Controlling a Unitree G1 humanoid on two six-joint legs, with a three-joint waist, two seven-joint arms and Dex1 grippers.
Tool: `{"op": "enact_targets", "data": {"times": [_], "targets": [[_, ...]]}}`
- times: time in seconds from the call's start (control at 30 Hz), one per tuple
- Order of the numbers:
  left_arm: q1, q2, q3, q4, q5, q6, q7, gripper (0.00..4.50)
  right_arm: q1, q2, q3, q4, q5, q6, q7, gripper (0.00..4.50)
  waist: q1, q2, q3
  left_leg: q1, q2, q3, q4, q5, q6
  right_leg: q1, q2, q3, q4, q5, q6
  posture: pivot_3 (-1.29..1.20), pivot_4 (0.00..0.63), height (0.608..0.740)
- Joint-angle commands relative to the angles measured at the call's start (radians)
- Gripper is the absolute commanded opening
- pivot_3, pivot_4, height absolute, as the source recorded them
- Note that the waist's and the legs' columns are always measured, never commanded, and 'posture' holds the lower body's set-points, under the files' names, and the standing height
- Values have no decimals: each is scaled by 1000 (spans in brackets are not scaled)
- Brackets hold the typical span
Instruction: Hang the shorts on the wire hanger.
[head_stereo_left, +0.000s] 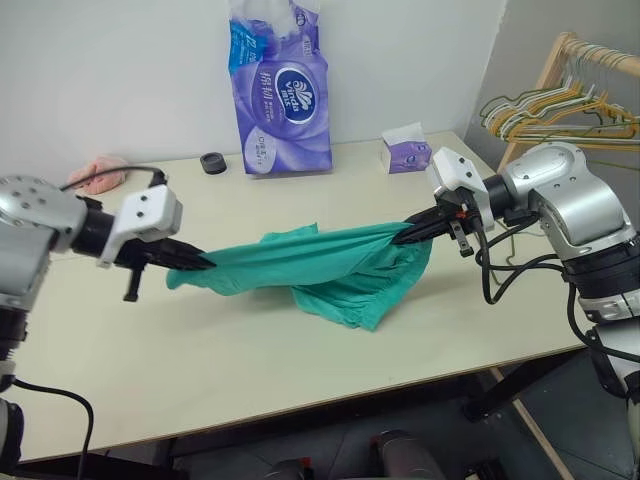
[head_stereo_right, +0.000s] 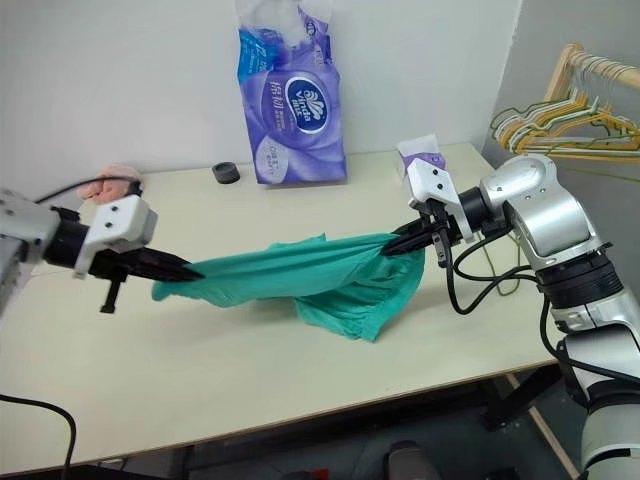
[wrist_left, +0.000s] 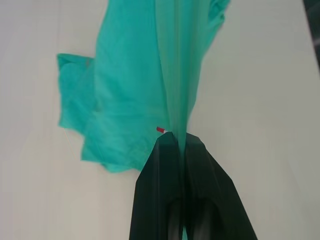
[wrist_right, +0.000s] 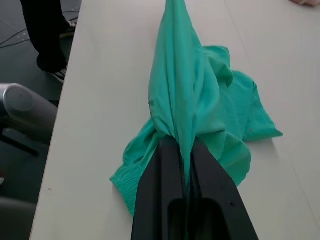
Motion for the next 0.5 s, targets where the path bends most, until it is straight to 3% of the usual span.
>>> {"op": "enact_targets", "data": {"times": [0.03,0.1,0.2,0.23,0.3,0.4,0.5], "targets": [[35,0,61,-25,-19,52,28,13,7,-29,-18,18,-24,-24,56,0,1,0,0,0,0,0,0,0,0,0,0,0,0,0,0,-169,35,740],[50,-30,47,-29,9,34,69,13,20,-4,-3,33,-38,-32,34,0,3,0,0,0,0,0,0,0,0,0,0,0,0,0,0,-165,36,740],[-49,-168,-46,152,181,-97,232,13,-29,115,40,273,-166,-195,-108,0,8,-1,-1,3,0,0,0,0,0,3,0,-1,0,0,0,-156,33,740],[-136,-224,-92,281,274,-168,313,13,-93,172,53,425,-238,-284,-218,0,8,-2,-2,4,0,0,0,0,0,4,1,-1,0,0,0,-149,30,740],[-406,-327,-206,635,515,-339,644,13,-279,267,97,744,-406,-464,-530,0,14,-5,2,4,-2,-1,2,1,0,4,2,-2,3,2,-2,-148,26,740],[-784,-387,-289,975,713,-442,1103,13,-524,336,107,999,-541,-600,-955,0,6,-11,4,-7,-2,-3,1,9,-13,-10,-1,0,2,7,-5,-151,20,740],[-1063,-385,-297,1109,788,-484,1366,13,-703,341,109,1087,-632,-705,-1250,0,-8,-17,4,-46,-3,-1,2,15,-24,-51,-3,3,5,7,-5,-156,20,740]]}}
